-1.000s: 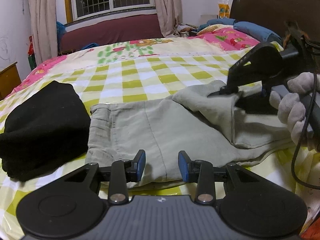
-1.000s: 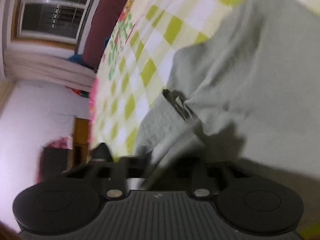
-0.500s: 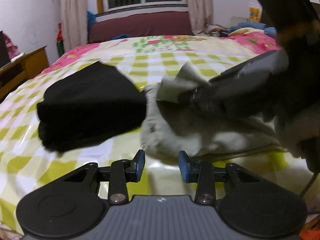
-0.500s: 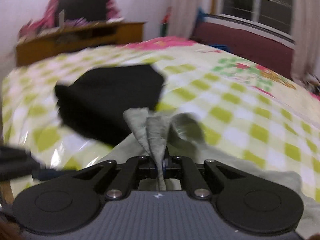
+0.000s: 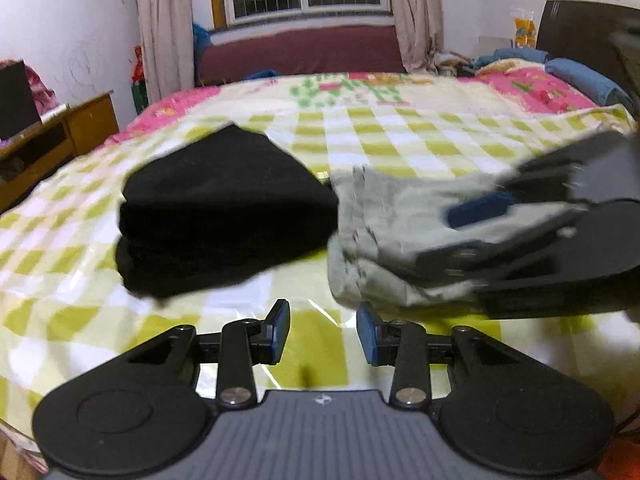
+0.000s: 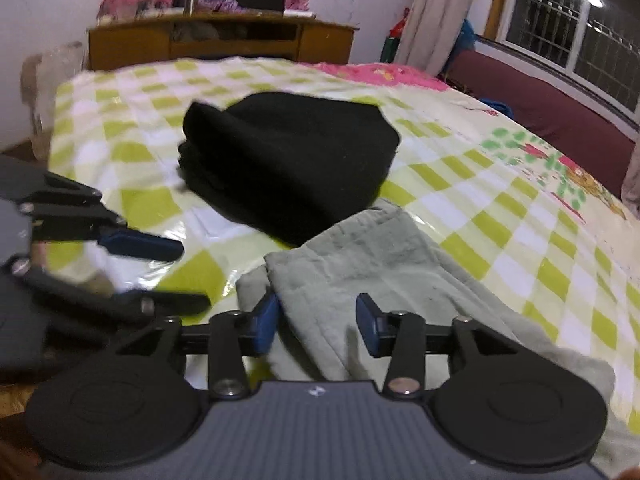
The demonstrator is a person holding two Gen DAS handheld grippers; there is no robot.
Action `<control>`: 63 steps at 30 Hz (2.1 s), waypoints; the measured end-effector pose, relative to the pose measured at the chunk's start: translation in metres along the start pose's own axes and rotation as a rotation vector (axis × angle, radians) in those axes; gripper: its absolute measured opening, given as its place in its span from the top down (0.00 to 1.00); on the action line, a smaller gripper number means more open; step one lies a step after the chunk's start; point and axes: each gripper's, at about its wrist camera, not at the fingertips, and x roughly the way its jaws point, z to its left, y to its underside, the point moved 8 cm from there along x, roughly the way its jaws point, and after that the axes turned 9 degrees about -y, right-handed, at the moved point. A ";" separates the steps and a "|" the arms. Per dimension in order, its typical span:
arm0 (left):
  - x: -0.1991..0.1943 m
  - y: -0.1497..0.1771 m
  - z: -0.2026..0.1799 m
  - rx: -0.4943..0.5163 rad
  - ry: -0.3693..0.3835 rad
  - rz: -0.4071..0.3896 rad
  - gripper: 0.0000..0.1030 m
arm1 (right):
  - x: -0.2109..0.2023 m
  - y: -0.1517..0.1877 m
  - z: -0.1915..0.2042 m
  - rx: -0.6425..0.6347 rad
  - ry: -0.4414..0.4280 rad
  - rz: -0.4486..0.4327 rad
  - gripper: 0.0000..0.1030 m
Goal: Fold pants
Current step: 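Smooth the folded trousers with the right gripper and open it, then grasp the trouser leg end with the right gripper and lift it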
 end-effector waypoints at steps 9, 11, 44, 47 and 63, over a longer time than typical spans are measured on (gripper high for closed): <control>0.002 -0.057 -0.082 0.106 0.139 -0.140 0.47 | -0.116 0.087 -0.143 0.489 0.348 -0.025 0.55; 0.017 -0.061 -0.103 0.125 0.163 -0.120 0.47 | -0.136 0.119 -0.178 0.629 0.396 -0.038 0.54; 0.046 -0.042 -0.290 0.564 0.220 0.040 0.42 | -0.224 0.273 -0.287 1.284 0.069 -0.340 0.95; 0.035 -0.045 -0.306 0.584 0.251 0.009 0.42 | -0.251 0.286 -0.292 1.283 0.158 -0.331 0.95; 0.039 -0.039 -0.274 0.424 0.215 -0.021 0.41 | -0.256 0.265 -0.285 1.269 0.203 -0.274 0.93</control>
